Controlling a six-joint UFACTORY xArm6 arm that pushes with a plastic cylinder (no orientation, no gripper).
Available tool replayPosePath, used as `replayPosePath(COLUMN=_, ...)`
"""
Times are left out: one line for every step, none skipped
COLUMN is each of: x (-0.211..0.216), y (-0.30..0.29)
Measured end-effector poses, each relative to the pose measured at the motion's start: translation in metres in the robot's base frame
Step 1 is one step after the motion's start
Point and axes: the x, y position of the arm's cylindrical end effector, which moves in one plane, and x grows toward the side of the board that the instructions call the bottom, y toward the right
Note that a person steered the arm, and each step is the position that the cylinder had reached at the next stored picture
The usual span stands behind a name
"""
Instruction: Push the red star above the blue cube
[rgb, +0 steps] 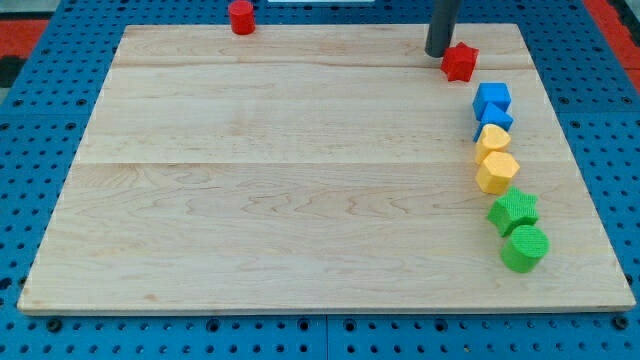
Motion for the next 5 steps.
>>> replayPosePath(x=0.000, y=0.016)
replayPosePath(x=0.001, y=0.029)
replayPosePath(x=0.011, y=0.029)
replayPosePath(x=0.018, y=0.033)
replayPosePath(x=0.025, y=0.040)
